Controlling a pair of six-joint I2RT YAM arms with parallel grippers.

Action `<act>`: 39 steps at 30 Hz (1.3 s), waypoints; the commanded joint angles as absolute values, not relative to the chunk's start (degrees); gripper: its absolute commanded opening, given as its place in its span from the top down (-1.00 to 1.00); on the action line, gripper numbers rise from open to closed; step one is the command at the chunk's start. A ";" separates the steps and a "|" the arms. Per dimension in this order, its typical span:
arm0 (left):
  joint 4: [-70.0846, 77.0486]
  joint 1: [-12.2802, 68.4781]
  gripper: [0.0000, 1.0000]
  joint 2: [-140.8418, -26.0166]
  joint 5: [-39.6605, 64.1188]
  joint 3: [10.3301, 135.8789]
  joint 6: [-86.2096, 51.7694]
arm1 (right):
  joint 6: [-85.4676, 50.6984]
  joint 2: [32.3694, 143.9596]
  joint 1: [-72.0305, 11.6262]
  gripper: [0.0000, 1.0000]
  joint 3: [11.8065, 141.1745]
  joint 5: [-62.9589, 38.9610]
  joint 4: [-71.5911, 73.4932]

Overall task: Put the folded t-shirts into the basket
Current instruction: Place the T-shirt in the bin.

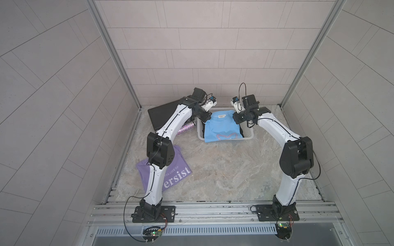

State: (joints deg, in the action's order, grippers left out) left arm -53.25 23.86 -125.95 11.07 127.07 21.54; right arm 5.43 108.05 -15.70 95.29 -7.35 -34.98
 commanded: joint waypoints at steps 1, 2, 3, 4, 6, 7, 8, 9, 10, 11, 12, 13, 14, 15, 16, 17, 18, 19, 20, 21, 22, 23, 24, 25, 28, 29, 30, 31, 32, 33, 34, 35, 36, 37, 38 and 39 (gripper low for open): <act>-49.81 23.29 1.00 -128.03 10.51 129.10 20.95 | 5.38 110.06 -15.12 1.00 97.13 -5.42 -33.92; -49.63 23.29 1.00 -128.78 10.32 129.25 21.06 | 5.67 110.75 -15.05 1.00 97.46 -5.37 -33.97; -49.62 23.29 1.00 -129.54 10.22 129.39 21.23 | 5.91 111.49 -15.02 1.00 97.73 -5.44 -34.00; -49.64 23.29 1.00 -130.31 10.06 129.71 21.26 | 6.04 112.20 -14.98 1.00 97.92 -5.37 -34.08; -49.85 23.34 1.00 -131.98 9.93 130.53 21.46 | 6.43 113.73 -14.98 1.00 98.37 -5.01 -34.10; -50.21 23.25 1.00 -132.83 9.85 131.19 21.52 | 6.67 114.52 -15.02 1.00 98.68 -4.77 -34.10; -50.50 23.35 1.00 -133.66 9.65 131.89 21.53 | 6.93 115.37 -14.90 1.00 99.15 -4.38 -34.13; -50.59 23.30 1.00 -134.37 9.31 132.40 21.57 | 7.14 116.11 -14.80 1.00 99.59 -3.89 -34.18; -50.36 23.29 1.00 -135.04 9.04 132.72 21.49 | 7.15 116.76 -14.62 1.00 100.04 -3.78 -34.27; -50.16 23.29 1.00 -135.59 8.74 132.90 21.61 | 7.22 117.42 -14.46 1.00 100.35 -3.77 -34.39; -50.00 23.25 1.00 -136.15 8.28 133.16 21.62 | 7.25 117.95 -14.35 1.00 100.83 -3.54 -34.59; -49.72 23.29 1.00 -136.70 7.79 133.30 21.62 | 7.17 118.37 -14.21 1.00 101.20 -3.35 -34.60; -49.51 23.31 1.00 -137.09 7.37 133.56 21.64 | 7.18 118.61 -14.11 1.00 101.43 -3.22 -34.57; -49.52 23.29 1.00 -137.59 7.10 133.92 21.70 | 7.14 118.71 -14.07 1.00 101.60 -3.13 -34.60; -49.50 23.29 1.00 -137.89 6.92 134.37 21.66 | 7.20 118.81 -14.02 1.00 101.71 -3.01 -34.50; -49.64 23.29 1.00 -138.30 6.79 134.90 21.56 | 7.24 118.90 -13.98 1.00 101.79 -2.89 -34.50; -49.69 23.29 1.00 -138.54 6.76 135.39 21.35 | 7.34 119.11 -13.91 1.00 102.06 -3.01 -34.46; -49.44 23.33 1.00 -138.57 6.69 135.55 21.24 | 7.56 119.48 -13.89 1.00 102.38 -3.02 -34.76; -49.13 23.30 1.00 -138.61 6.53 135.61 21.12 | 7.76 119.79 -13.89 1.00 102.94 -2.77 -35.02; -48.72 23.31 1.00 -138.74 6.06 135.58 20.87 | 7.86 120.08 -13.88 1.00 103.36 -2.54 -35.14; -48.42 23.29 1.00 -138.86 5.59 135.61 20.76 | 8.16 120.31 -13.81 1.00 103.70 -2.39 -35.15; -48.19 23.29 0.97 -138.95 5.32 135.61 20.74 | 8.50 120.69 -13.73 1.00 104.08 -2.45 -35.33; -48.03 23.31 0.94 -139.23 4.94 135.62 20.68 | 8.77 121.44 -13.67 1.00 105.04 -2.18 -36.14; -47.96 23.26 0.91 -139.42 4.74 135.63 20.66 | 8.85 122.04 -13.63 1.00 105.80 -2.10 -36.84; -47.90 23.29 0.78 -140.13 4.38 135.70 20.65 | 8.87 123.29 -13.54 1.00 106.65 -2.09 -37.36; -47.88 23.29 0.77 -140.39 4.32 135.81 20.70 | 8.83 123.65 -13.54 1.00 106.68 -2.00 -37.40; -47.94 23.29 0.75 -140.60 4.24 135.94 20.78 | 8.79 123.84 -13.54 1.00 106.75 -2.00 -37.37; -47.86 23.38 0.71 -140.76 4.02 136.03 20.75 | 8.82 124.12 -13.54 1.00 106.85 -2.02 -37.36; -47.71 23.35 0.69 -140.84 3.85 136.05 20.81 | 8.75 124.37 -13.54 1.00 106.87 -1.93 -37.42; -47.54 23.30 0.67 -141.05 3.56 136.20 20.97 | 8.78 124.62 -13.54 0.97 107.12 -1.91 -37.58; -47.29 23.31 0.63 -141.11 2.91 136.27 21.00 | 8.71 124.96 -13.54 0.94 107.42 -1.74 -37.80; -46.91 23.29 0.59 -141.27 2.18 136.38 20.93 | 8.63 125.24 -13.54 0.89 107.89 -1.27 -37.99; -46.56 23.36 0.55 -141.45 1.23 136.59 20.81 | 8.61 125.50 -13.47 0.82 108.44 -0.74 -38.20; -46.16 23.38 0.49 -141.53 0.25 136.82 20.64 | 8.59 125.73 -13.41 0.75 108.97 -0.10 -38.37; -45.88 23.38 0.43 -141.58 -0.79 137.11 20.58 | 8.57 125.86 -13.37 0.67 109.50 0.46 -38.55; -45.55 23.41 0.36 -141.59 -2.44 137.24 20.50 | 8.65 125.96 -13.24 0.61 110.06 0.72 -38.77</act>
